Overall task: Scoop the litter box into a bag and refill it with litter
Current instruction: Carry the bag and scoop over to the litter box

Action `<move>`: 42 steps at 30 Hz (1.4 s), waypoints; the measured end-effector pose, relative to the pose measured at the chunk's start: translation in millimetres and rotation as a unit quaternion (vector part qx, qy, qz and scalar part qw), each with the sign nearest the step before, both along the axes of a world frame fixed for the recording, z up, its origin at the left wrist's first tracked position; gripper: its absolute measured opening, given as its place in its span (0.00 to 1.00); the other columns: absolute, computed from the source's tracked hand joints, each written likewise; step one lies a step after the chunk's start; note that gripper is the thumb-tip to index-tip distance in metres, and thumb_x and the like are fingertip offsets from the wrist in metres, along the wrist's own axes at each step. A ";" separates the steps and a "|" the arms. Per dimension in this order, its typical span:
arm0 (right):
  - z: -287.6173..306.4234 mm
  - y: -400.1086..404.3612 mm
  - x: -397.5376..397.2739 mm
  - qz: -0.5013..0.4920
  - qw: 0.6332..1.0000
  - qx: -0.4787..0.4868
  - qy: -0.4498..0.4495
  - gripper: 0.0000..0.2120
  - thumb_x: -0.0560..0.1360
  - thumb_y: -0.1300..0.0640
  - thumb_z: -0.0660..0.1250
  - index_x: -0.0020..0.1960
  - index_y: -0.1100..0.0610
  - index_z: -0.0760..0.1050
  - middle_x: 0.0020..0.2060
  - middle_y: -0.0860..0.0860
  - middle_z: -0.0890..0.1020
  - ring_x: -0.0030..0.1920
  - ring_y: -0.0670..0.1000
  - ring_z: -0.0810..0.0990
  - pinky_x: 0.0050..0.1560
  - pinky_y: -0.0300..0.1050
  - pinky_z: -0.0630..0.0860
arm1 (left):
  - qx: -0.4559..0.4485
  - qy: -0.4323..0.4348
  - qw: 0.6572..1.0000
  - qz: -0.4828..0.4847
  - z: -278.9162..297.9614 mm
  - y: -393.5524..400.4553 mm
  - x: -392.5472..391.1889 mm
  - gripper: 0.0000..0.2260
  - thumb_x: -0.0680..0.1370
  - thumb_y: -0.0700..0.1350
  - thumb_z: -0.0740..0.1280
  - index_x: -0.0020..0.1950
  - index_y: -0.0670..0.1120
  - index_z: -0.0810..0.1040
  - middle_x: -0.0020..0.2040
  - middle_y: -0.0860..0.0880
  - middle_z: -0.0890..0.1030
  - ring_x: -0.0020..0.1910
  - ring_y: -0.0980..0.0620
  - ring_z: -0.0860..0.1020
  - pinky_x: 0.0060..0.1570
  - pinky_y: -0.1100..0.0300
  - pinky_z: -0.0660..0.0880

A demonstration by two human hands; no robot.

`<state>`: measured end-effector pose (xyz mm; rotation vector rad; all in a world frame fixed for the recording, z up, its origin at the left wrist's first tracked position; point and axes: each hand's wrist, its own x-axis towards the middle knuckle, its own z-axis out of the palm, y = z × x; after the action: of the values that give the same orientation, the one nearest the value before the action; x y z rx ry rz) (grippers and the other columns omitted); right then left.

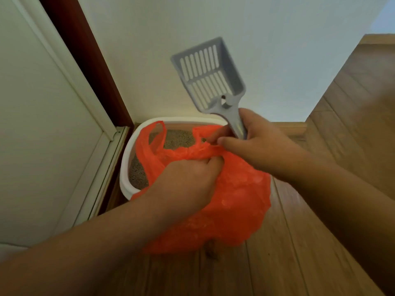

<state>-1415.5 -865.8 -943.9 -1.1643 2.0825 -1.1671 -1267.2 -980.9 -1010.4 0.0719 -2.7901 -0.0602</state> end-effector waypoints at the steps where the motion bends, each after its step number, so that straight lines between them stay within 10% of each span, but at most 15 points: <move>1: -5.2 -1.1 2.0 0.015 1.000 0.011 0.011 0.14 0.76 0.52 0.73 0.59 0.48 0.74 0.49 0.45 0.85 0.50 0.44 0.84 0.54 0.51 0.81 | 0.003 -0.012 1.000 0.007 -2.6 1.4 0.6 0.17 0.73 0.45 0.63 0.60 0.43 0.76 0.38 0.45 0.80 0.28 0.39 0.79 0.21 0.51 0.74; 4: -21.1 -1.2 2.0 0.040 0.996 0.071 0.026 0.19 0.75 0.44 0.73 0.62 0.46 0.72 0.48 0.47 0.83 0.47 0.46 0.83 0.48 0.47 0.83 | 0.054 -0.112 0.991 0.053 -5.6 6.5 3.1 0.23 0.82 0.52 0.58 0.75 0.46 0.65 0.50 0.45 0.82 0.41 0.39 0.82 0.37 0.46 0.78; 9: -52.5 3.5 -21.6 -0.029 0.980 0.169 0.097 0.24 0.74 0.42 0.73 0.63 0.51 0.70 0.44 0.50 0.80 0.39 0.48 0.80 0.34 0.45 0.77 | 0.219 -0.320 0.918 0.084 -8.6 4.4 7.3 0.16 0.81 0.63 0.63 0.59 0.53 0.68 0.48 0.51 0.77 0.50 0.48 0.78 0.40 0.59 0.68; 12: -57.5 8.0 -31.2 -0.050 0.955 0.238 0.170 0.23 0.73 0.46 0.74 0.60 0.54 0.68 0.45 0.47 0.76 0.41 0.45 0.75 0.34 0.41 0.70 | 0.135 -0.407 0.901 0.067 -20.1 -3.8 14.5 0.22 0.78 0.55 0.70 0.66 0.47 0.67 0.60 0.44 0.80 0.58 0.43 0.80 0.49 0.56 0.75; 18: -43.3 5.0 -17.1 -0.037 0.948 0.166 0.269 0.12 0.74 0.55 0.70 0.53 0.55 0.69 0.47 0.49 0.74 0.50 0.52 0.74 0.43 0.47 0.69 | 0.021 -0.362 0.930 0.054 -25.9 -9.0 7.1 0.09 0.81 0.42 0.61 0.61 0.48 0.74 0.54 0.45 0.81 0.53 0.42 0.81 0.42 0.54 0.72; 21: -23.9 -3.1 6.3 -0.043 0.999 0.003 -0.015 0.09 0.76 0.58 0.70 0.55 0.55 0.74 0.43 0.52 0.84 0.44 0.53 0.84 0.44 0.55 0.81 | -0.026 -0.340 0.940 0.031 -19.9 -5.6 3.7 0.10 0.83 0.42 0.59 0.62 0.49 0.73 0.52 0.47 0.79 0.50 0.42 0.80 0.39 0.54 0.66; 24: -25.1 -13.0 22.9 0.012 0.968 -0.062 -0.244 0.08 0.80 0.66 0.66 0.57 0.58 0.73 0.44 0.57 0.87 0.44 0.56 0.87 0.47 0.54 0.82 | -0.035 -0.302 0.953 -0.001 -19.1 -1.8 3.0 0.11 0.83 0.43 0.59 0.64 0.51 0.72 0.54 0.49 0.78 0.49 0.43 0.80 0.37 0.52 0.70; 33: -93.0 -5.6 -1.4 0.042 0.961 0.255 0.096 0.11 0.79 0.53 0.68 0.59 0.53 0.71 0.49 0.50 0.81 0.45 0.49 0.82 0.46 0.48 0.82 | 0.054 -0.328 0.943 -0.002 -20.1 -3.1 10.9 0.14 0.82 0.44 0.58 0.67 0.52 0.73 0.53 0.47 0.80 0.49 0.43 0.80 0.44 0.51 0.76; 42: -118.1 23.9 -17.7 0.034 0.945 0.321 -0.048 0.16 0.72 0.54 0.77 0.55 0.50 0.74 0.47 0.49 0.83 0.45 0.49 0.85 0.47 0.48 0.85 | 0.289 -0.395 0.864 0.114 -34.5 -16.0 13.6 0.08 0.83 0.53 0.59 0.54 0.51 0.72 0.57 0.50 0.75 0.55 0.50 0.75 0.53 0.55 0.72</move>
<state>-1433.2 -841.9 -1062.0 -0.8297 2.0875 -0.4291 -1253.6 -996.9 -1044.9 0.7234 -3.4104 -1.0238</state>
